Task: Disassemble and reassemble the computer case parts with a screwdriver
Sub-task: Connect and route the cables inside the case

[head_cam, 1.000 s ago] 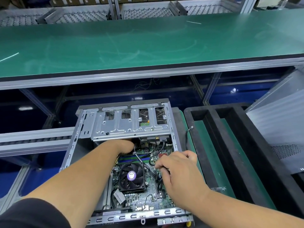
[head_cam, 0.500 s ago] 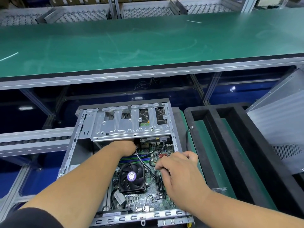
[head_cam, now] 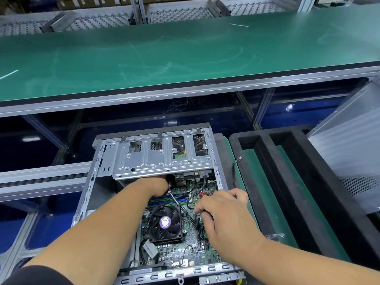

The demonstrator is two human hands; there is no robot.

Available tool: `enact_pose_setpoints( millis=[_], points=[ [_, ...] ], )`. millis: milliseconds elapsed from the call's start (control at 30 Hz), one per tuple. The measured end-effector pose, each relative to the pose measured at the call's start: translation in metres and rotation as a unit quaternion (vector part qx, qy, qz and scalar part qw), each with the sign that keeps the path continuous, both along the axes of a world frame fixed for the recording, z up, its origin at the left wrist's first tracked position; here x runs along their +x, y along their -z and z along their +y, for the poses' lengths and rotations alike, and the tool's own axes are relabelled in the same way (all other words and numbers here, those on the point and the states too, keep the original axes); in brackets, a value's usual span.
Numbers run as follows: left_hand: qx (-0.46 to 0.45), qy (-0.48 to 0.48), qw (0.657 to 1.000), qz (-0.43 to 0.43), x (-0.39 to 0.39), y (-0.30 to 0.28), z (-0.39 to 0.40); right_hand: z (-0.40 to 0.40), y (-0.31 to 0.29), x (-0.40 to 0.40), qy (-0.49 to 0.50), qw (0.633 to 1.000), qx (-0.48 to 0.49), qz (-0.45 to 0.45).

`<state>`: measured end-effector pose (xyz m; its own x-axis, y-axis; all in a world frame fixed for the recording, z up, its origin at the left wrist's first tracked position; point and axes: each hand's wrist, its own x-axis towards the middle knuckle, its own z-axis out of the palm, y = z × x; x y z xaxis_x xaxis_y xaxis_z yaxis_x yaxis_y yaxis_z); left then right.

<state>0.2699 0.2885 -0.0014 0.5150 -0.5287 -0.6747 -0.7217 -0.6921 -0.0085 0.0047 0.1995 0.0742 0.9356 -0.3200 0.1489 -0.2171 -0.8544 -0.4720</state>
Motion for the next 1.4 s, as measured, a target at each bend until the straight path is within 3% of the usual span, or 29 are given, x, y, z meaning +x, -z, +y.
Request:
enact_pose_setpoints(
  millis=[133,367,633,900,1067,1133,1233,1333,1400],
  points=[
    [-0.036,-0.005,0.999,-0.013,0.000,0.003,0.000,0.001,-0.001,0.000,-0.002,1.000,0.005,-0.012],
    [0.013,-0.015,1.000,0.024,0.000,0.000,-0.004,0.001,-0.002,-0.001,-0.003,1.000,0.009,-0.017],
    [0.038,-0.002,0.999,-0.018,-0.004,0.003,-0.007,0.000,0.000,-0.001,0.001,1.000,0.014,-0.025],
    [0.058,-0.041,0.997,0.035,0.003,0.002,-0.015,0.000,0.001,-0.001,0.006,1.000,0.005,-0.020],
    [0.022,-0.071,0.997,-0.027,-0.022,-0.018,0.000,0.001,-0.003,0.000,0.025,0.999,0.020,-0.038],
    [-0.016,-0.107,0.991,-0.079,-0.039,-0.028,0.010,0.001,-0.004,-0.001,0.027,0.999,0.034,-0.033],
    [-0.179,-0.166,0.963,-0.115,-0.070,-0.044,0.036,0.000,-0.003,-0.002,0.024,0.998,0.053,-0.016],
    [-0.346,-0.230,0.909,-0.032,-0.104,-0.069,0.061,0.000,-0.008,-0.001,0.021,0.999,0.047,-0.007],
    [-0.367,-0.240,0.898,0.037,-0.124,-0.087,0.070,0.000,-0.016,0.004,0.017,0.998,0.057,-0.009]
  ],
)
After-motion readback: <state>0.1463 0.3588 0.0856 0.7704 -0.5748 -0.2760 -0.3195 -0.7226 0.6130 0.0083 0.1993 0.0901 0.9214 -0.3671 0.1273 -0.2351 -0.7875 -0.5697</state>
